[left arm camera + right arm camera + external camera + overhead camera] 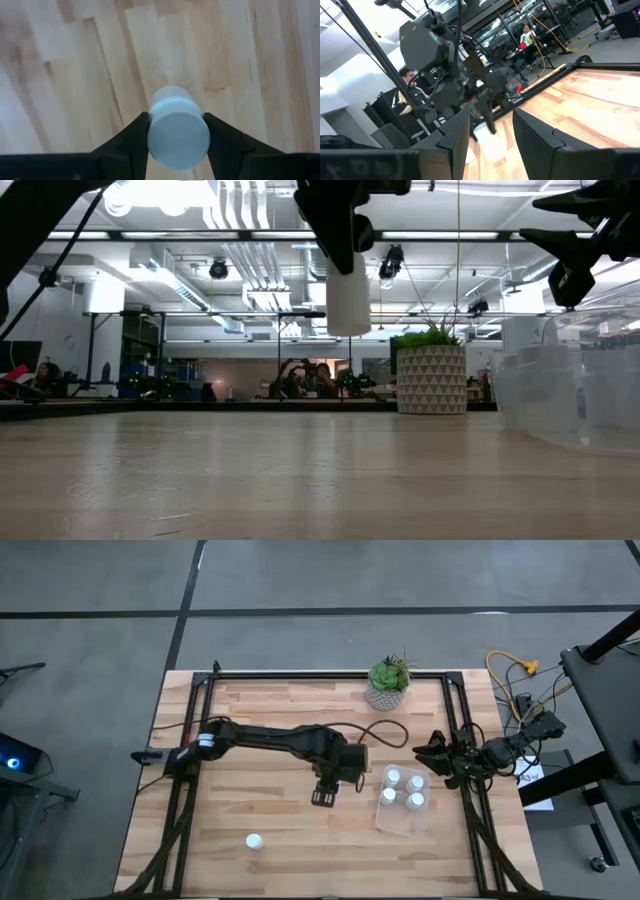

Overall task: Pick and place pill bottles into a basket
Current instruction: Put the white medicine bottle into the transparent bin

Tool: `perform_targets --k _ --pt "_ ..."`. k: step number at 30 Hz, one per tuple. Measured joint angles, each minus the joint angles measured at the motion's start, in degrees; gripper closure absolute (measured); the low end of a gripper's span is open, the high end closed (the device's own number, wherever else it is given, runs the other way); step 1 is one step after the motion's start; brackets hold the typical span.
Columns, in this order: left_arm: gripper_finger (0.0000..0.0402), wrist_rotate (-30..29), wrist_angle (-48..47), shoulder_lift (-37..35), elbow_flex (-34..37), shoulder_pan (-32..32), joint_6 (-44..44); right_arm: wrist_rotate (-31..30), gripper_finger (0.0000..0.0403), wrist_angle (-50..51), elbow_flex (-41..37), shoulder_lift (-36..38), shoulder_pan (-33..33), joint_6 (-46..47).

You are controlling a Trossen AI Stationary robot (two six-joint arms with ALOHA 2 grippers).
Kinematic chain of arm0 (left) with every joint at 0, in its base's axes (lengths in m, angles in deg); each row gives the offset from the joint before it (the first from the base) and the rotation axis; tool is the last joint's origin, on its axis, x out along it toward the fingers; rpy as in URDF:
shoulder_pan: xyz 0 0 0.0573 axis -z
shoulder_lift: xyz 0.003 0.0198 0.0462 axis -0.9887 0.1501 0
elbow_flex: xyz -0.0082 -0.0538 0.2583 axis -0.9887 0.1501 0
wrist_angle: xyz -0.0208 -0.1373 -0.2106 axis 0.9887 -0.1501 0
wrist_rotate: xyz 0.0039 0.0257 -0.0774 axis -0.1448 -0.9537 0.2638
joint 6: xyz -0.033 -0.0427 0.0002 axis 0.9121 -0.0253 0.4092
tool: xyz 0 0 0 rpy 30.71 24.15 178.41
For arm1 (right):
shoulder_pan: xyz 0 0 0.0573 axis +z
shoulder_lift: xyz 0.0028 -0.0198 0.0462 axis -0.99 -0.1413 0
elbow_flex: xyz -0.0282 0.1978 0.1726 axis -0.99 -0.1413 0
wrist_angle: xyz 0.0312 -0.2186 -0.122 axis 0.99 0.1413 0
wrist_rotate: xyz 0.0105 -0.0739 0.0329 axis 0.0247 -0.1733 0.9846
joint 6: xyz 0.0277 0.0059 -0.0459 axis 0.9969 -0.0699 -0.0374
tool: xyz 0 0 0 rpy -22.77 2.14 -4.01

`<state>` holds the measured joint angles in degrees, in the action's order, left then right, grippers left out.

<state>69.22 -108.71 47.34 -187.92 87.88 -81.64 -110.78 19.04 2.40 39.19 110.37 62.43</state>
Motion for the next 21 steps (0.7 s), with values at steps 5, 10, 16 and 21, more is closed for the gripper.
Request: perform_targets --k 5,10,16,21 --pt "0.0263 0.32 -0.11 2.89 -3.66 1.18 -1.35 0.0 0.0262 0.03 0.0 0.02 0.0 0.0" --pt "0.0263 0.68 -0.24 3.63 -6.15 1.37 -1.31 0.02 0.0262 0.07 0.0 0.04 0.0 0.0" --pt "0.0263 0.7 -1.16 2.52 -6.14 1.21 -0.88 0.02 0.0262 0.04 0.0 0.0 0.0 0.0" --pt "0.0263 1.59 -1.84 2.21 -6.15 1.23 -0.79 0.02 0.0262 0.02 0.0 0.0 0.0 0.0"
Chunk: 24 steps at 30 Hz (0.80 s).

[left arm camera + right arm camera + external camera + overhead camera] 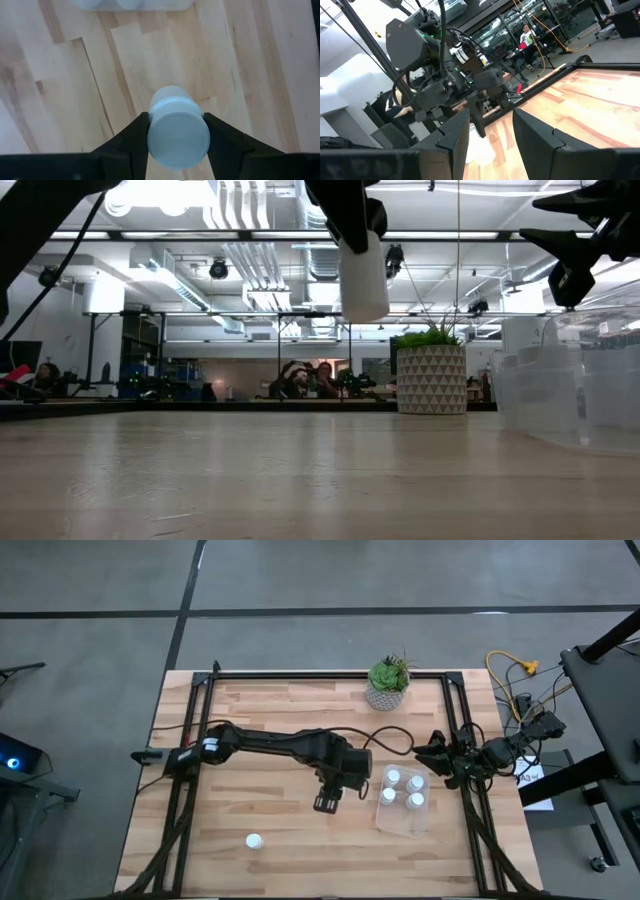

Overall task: Pick and place pill bottles into a basket
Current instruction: Put the white medicine bottle into the transparent bin

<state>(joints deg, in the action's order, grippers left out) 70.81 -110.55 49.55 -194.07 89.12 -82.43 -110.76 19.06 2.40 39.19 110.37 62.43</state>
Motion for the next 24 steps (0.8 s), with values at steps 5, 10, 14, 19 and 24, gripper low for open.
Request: perform_targets --k 5,10,14,19,24 --pt "0.0263 1.45 0.09 -0.24 0.0 -0.75 4.74 -0.04 0.0262 -0.63 0.0 0.0 0.0 0.0" --pt "0.0263 2.8 0.11 -0.24 0.0 -1.71 7.61 -0.04 0.0261 -0.51 0.0 0.02 0.0 0.33" --pt "0.0263 3.06 0.12 -0.24 0.0 -1.87 8.28 -0.04 0.0261 -2.36 0.04 0.08 -0.02 4.98" --pt "0.0263 3.5 0.13 -0.26 0.0 -2.33 9.06 -1.35 0.0261 -3.64 0.04 -0.04 -0.04 14.39" --pt "0.0263 4.25 0.17 -0.26 0.0 -2.54 9.04 -1.44 0.0261 -3.86 0.04 0.11 -0.04 15.77"
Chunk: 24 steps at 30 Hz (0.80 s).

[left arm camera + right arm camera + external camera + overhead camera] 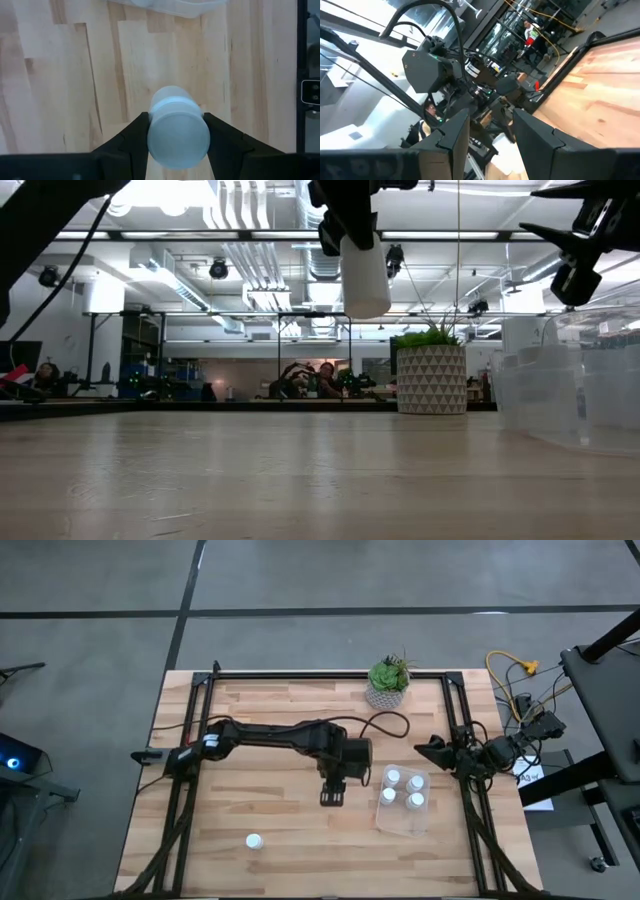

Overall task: Pick and place pill bottles into a basket
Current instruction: Put the white medicine bottle into the transparent bin

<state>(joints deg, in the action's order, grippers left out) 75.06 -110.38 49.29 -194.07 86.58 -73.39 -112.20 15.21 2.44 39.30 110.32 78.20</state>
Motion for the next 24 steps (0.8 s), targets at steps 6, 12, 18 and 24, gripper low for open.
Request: perform_targets --k 6,12,18,24 --pt "0.0263 0.04 1.02 0.0 0.0 -0.02 -0.02 2.2 0.0262 0.55 0.0 -1.43 0.02 -5.83" --pt "0.0263 0.07 2.18 -0.28 0.0 -0.23 -0.02 6.37 0.0262 1.06 2.19 -7.79 0.07 -9.96" --pt "0.0263 0.13 3.96 -1.05 0.0 -0.64 0.0 7.56 0.0261 14.15 14.04 -21.36 0.02 -14.92" --pt "0.0263 0.1 4.18 -1.07 0.0 -0.76 0.04 7.56 0.0261 22.91 26.34 -35.21 0.02 -16.1"
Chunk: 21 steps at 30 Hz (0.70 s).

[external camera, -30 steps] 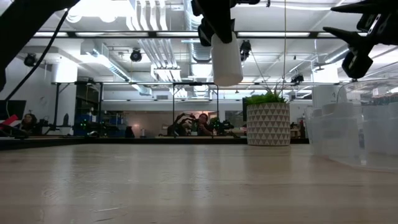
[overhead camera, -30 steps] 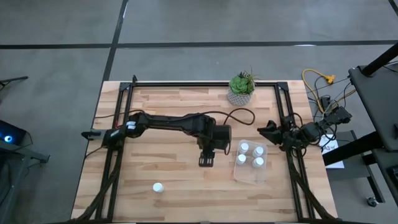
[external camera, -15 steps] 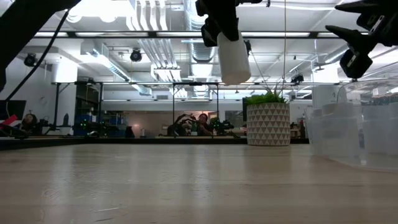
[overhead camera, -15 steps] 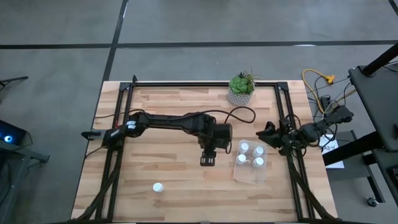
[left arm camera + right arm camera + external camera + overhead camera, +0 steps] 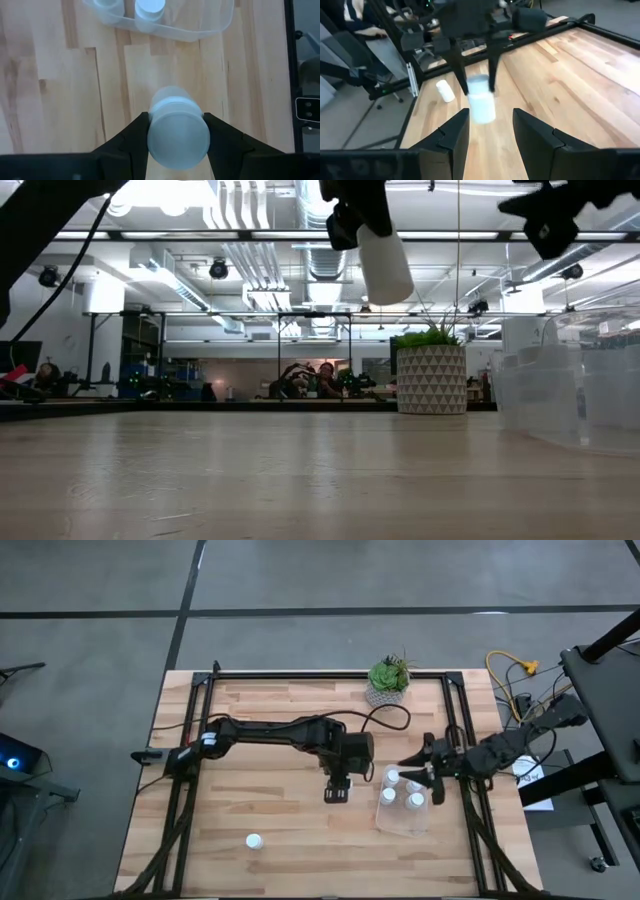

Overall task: Pick and place pill bottles into a basket
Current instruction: Put the white medicine bottle into the transparent bin

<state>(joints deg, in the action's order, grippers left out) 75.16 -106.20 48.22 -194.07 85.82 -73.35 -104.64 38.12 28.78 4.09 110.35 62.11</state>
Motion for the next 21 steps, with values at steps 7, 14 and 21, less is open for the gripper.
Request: perform_targets --k 7,14,21 --pt "0.0263 0.09 2.97 -1.41 0.02 -0.86 2.78 -0.01 0.0235 0.27 7.35 -12.54 -0.03 0.1" --pt "0.0263 0.0 8.33 -3.76 0.04 -1.93 5.91 2.39 0.0136 -0.06 11.19 -19.8 -2.69 6.63" --pt "0.0263 0.33 9.81 -4.66 0.04 -2.47 6.69 8.77 0.0038 0.16 15.82 -26.98 -5.41 3.71"
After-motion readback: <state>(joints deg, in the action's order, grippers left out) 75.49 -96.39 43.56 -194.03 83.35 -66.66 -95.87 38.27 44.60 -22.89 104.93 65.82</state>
